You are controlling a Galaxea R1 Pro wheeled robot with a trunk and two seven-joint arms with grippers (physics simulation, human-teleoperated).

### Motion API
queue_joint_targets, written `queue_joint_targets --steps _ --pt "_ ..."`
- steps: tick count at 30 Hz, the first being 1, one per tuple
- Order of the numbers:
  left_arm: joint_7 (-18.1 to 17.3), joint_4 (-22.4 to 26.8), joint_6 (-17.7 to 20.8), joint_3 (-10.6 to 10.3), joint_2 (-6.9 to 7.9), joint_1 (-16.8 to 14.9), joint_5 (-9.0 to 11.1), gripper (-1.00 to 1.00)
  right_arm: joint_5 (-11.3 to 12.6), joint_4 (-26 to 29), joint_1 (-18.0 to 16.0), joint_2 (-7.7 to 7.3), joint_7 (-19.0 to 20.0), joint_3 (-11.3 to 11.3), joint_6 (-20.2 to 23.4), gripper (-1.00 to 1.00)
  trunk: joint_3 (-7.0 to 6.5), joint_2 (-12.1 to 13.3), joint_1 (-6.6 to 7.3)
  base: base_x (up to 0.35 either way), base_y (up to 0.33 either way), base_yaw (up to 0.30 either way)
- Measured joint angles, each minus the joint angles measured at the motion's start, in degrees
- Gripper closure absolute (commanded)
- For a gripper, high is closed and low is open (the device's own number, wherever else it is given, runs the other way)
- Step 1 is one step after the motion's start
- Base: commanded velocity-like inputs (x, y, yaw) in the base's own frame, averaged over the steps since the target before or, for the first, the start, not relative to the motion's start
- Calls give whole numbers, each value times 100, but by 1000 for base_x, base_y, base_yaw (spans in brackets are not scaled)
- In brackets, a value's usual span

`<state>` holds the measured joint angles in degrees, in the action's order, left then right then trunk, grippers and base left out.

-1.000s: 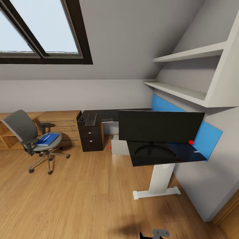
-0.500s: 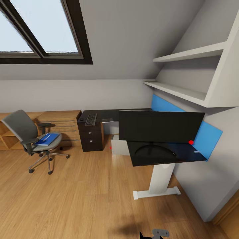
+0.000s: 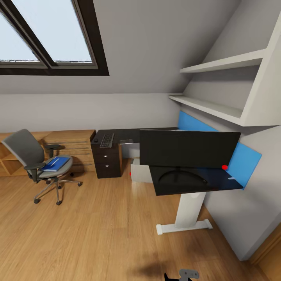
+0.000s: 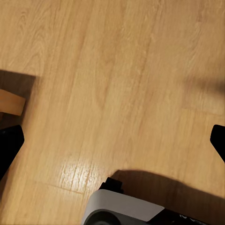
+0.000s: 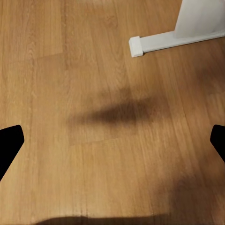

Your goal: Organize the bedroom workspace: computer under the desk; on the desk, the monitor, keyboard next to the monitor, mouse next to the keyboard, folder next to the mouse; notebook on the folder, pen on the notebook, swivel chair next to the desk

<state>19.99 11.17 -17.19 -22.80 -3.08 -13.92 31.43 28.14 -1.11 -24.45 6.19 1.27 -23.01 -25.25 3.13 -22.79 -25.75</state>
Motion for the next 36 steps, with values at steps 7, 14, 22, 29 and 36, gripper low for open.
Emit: queue_joint_targets --steps 7,14,22,29,36 --pt "0 0 0 -2 1 0 0 -100 0 0 0 1 0 0 0 -100 0 0 0 0 0 0" --pt "0 0 2 -1 2 0 0 -100 0 0 0 -1 0 0 0 -100 0 0 0 0 0 0" --pt "-2 0 5 0 7 0 0 -100 0 0 0 -4 3 0 0 -100 0 0 0 0 0 0" --pt "-5 0 1 7 8 0 2 -100 13 0 0 -8 0 5 4 -100 0 0 0 0 0 0" --pt "-7 0 1 9 9 0 5 -100 27 58 -1 -145 -5 84 -154 -100 0 0 0 0 0 0"
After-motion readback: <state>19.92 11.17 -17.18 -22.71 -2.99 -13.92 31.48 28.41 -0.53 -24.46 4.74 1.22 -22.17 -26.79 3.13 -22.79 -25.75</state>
